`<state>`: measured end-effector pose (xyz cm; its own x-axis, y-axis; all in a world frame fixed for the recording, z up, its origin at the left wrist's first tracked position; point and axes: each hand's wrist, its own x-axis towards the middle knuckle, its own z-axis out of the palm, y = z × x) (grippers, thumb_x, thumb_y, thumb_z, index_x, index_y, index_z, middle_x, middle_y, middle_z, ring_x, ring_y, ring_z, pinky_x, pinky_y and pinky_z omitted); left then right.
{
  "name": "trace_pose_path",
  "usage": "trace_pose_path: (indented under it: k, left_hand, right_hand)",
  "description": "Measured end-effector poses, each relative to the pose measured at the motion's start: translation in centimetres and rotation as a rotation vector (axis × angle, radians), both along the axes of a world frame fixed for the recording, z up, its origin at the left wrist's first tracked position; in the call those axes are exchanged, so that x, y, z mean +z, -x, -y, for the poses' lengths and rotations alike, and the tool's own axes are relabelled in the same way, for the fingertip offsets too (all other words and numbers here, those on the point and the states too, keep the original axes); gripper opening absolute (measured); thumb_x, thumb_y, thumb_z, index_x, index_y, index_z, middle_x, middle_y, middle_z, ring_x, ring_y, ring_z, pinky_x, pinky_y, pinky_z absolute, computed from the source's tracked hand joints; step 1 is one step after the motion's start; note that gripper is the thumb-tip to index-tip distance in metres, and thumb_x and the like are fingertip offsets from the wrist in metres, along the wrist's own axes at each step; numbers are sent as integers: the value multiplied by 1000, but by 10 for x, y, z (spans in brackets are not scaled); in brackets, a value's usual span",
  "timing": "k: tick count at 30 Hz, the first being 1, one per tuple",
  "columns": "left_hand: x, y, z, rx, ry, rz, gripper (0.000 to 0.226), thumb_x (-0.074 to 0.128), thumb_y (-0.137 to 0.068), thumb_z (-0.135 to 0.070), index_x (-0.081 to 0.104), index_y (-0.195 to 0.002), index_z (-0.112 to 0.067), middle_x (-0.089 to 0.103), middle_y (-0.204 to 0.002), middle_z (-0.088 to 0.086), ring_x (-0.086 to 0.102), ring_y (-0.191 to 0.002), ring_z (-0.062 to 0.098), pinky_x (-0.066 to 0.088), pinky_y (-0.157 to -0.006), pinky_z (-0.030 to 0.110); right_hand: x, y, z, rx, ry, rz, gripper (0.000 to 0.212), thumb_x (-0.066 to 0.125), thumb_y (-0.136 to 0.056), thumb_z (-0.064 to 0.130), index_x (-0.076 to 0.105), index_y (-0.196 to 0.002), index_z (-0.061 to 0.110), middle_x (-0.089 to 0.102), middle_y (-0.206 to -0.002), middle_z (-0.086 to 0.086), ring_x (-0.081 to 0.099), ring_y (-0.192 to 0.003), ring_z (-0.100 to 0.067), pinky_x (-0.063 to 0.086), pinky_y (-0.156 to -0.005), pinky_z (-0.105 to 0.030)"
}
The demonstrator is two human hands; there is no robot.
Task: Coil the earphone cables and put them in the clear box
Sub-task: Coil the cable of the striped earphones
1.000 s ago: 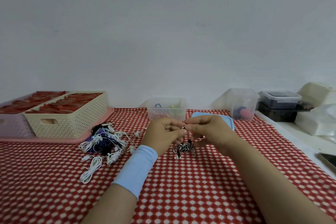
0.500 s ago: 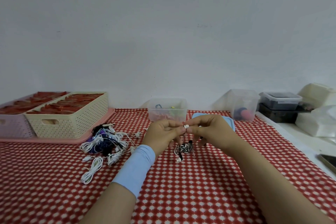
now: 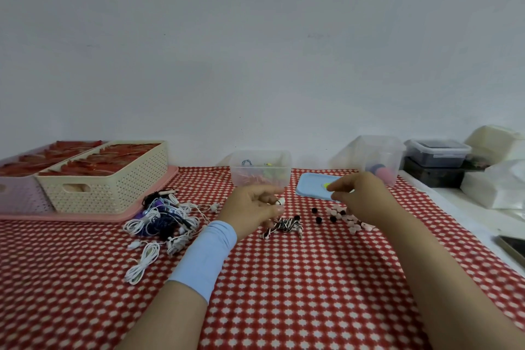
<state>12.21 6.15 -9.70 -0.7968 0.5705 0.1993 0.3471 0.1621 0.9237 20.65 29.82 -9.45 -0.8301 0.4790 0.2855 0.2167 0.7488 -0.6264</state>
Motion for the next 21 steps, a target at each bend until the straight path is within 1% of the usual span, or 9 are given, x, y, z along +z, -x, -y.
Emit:
trace_pose_path:
  k: [1, 3, 6, 8, 11, 14, 17, 19, 21]
  left_hand:
    - [0, 1, 1, 7, 47, -51, 31, 79, -80, -8, 74, -106, -24, 72, -97, -4, 69, -74, 7, 56, -68, 15]
    - [0, 3, 1, 16, 93, -106, 27, 82, -77, -14, 76, -99, -26, 72, -93, -10, 67, -78, 0, 53, -71, 10]
    - [-1, 6, 2, 52, 113, -134, 25, 85, -73, -15, 75, -94, -25, 72, -88, -10, 66, -75, -5, 51, -69, 8]
    - [-1, 6, 2, 82, 132, -151, 25, 86, -72, -15, 74, -92, -23, 72, -85, -7, 68, -71, 0, 54, -68, 12]
    - [0, 5, 2, 88, 146, -159, 25, 86, -72, -13, 74, -92, -20, 73, -84, -2, 69, -62, 8, 58, -69, 21]
    - [1, 5, 3, 100, 130, -167, 30, 85, -73, -12, 74, -99, -21, 72, -87, -4, 68, -60, 4, 55, -65, 15]
    - [1, 6, 3, 126, 118, -199, 26, 86, -71, -11, 75, -93, -22, 70, -83, -7, 64, -58, -5, 49, -58, 6]
    - [0, 7, 4, 145, 124, -215, 23, 86, -71, -12, 75, -87, -23, 70, -78, -7, 64, -57, -4, 50, -58, 7]
    - [0, 9, 5, 156, 132, -213, 23, 86, -71, -13, 74, -83, -28, 71, -78, -6, 67, -59, 3, 55, -64, 14]
  right_hand:
    - [-1, 0, -3, -17, -45, 42, 20, 69, -93, 14, 77, -109, 23, 74, -113, 1, 57, -61, -2, 52, -70, -26]
    - [-2, -1, -6, -46, -131, 129, 21, 69, -93, 17, 78, -109, 26, 75, -112, 2, 60, -67, -7, 55, -80, -31]
    - [-2, 0, -4, -60, -214, 215, 21, 66, -94, 20, 78, -108, 30, 75, -112, 4, 67, -87, -15, 56, -90, -36]
    - [-3, 2, 0, -57, -239, 246, 18, 66, -94, 22, 79, -104, 31, 76, -106, 6, 68, -88, -14, 57, -87, -35]
    - [-4, 6, 5, -65, -277, 324, 13, 67, -93, 34, 79, -94, 28, 75, -89, 6, 67, -73, -11, 59, -77, -34]
    - [-6, 11, 6, -87, -342, 412, 23, 71, -88, 45, 80, -88, 25, 72, -80, 3, 67, -73, -15, 59, -76, -34]
    - [-5, 15, 7, -111, -347, 422, 20, 73, -86, 42, 79, -92, 24, 72, -83, 3, 67, -75, -16, 59, -79, -35]
    - [-3, 14, 9, -104, -351, 424, 15, 72, -87, 37, 79, -91, 25, 73, -85, 3, 67, -73, -16, 59, -79, -35]
    - [-1, 12, 11, -101, -355, 387, 12, 70, -88, 34, 79, -89, 26, 74, -85, 4, 67, -74, -15, 59, -76, -34]
